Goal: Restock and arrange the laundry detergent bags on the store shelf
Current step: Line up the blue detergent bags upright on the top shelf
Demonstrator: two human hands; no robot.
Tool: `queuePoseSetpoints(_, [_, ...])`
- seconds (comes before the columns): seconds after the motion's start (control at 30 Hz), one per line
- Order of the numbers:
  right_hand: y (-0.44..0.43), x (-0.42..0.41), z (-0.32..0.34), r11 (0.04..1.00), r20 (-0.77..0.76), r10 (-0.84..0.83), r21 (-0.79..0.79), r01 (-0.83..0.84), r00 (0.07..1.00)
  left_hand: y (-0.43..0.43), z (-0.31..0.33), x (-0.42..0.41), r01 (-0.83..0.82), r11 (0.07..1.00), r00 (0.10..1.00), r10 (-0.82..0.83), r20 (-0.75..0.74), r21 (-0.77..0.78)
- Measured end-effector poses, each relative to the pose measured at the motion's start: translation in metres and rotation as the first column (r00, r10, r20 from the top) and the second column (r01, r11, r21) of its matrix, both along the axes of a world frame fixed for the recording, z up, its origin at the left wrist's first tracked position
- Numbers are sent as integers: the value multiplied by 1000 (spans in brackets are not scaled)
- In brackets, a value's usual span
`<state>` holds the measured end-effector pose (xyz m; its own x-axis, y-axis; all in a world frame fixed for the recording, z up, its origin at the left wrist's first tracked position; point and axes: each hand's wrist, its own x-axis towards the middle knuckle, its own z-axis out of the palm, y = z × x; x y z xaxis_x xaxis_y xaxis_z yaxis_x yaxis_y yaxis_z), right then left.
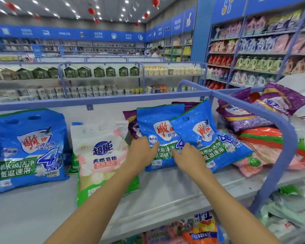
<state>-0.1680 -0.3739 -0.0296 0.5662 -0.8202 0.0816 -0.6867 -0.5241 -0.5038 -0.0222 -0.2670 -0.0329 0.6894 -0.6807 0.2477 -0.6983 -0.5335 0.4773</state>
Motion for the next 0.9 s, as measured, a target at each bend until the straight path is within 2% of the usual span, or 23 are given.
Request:
queuePoseSetpoints(0.07, [-4, 12, -6, 996, 55, -13, 84, 8, 998, -18, -2, 0, -68, 994, 956, 39, -291, -91])
queuePoseSetpoints(0.13, [-5, 21, -8, 983, 148, -31, 182, 4, 989, -28, -5, -1, -222, 946, 767, 19, -641, -238])
queuePoseSetpoints(0.17, [-4, 23, -7, 979, 180, -55, 204, 17, 982, -32, -7, -1, -291, 912, 675, -18, -738, -288])
queuePoseSetpoints(0.23, [-9, 27, -8, 972, 228, -114, 229, 60, 967, -38, -13, -3, -386, 855, 556, -85, -827, -347])
queuePoseSetpoints(0.27, [-12, 27, -8, 964, 256, -144, 254, 77, 956, -39, -15, -6, -401, 838, 534, -114, -838, -370])
queuePoseSetpoints(0.3, [-16, 25, -9, 954, 297, -162, 292, 72, 941, -39, -17, -10, -399, 830, 551, -124, -825, -391])
queuePoseSetpoints(0.4, [-21, 13, -9, 897, 444, -130, 434, -86, 887, -30, -12, -18, -376, 816, 645, -110, -756, -440])
queuePoseSetpoints(0.47, [-19, 7, -9, 780, 550, -178, 585, -224, 816, -18, -5, -18, -329, 789, 697, -167, -698, -518])
queuePoseSetpoints(0.53, [-13, 3, -8, 681, 609, -263, 667, -304, 748, -4, 3, -19, -280, 761, 727, -230, -647, -585])
queuePoseSetpoints(0.67, [-1, -2, -4, 609, 668, -282, 679, -409, 689, 27, 12, -29, -286, 729, 669, -313, -675, -621])
queuePoseSetpoints(0.73, [11, -6, 6, 619, 687, -248, 655, -434, 683, 45, 17, -35, -290, 703, 664, -341, -665, -650])
queuePoseSetpoints(0.8, [27, -8, 19, 717, 716, -143, 551, -427, 684, 65, 29, -44, -307, 654, 664, -373, -648, -691])
queuePoseSetpoints(0.9, [54, -18, 42, 847, 785, -20, 342, -407, 619, 91, 47, -53, -326, 614, 675, -381, -632, -719])
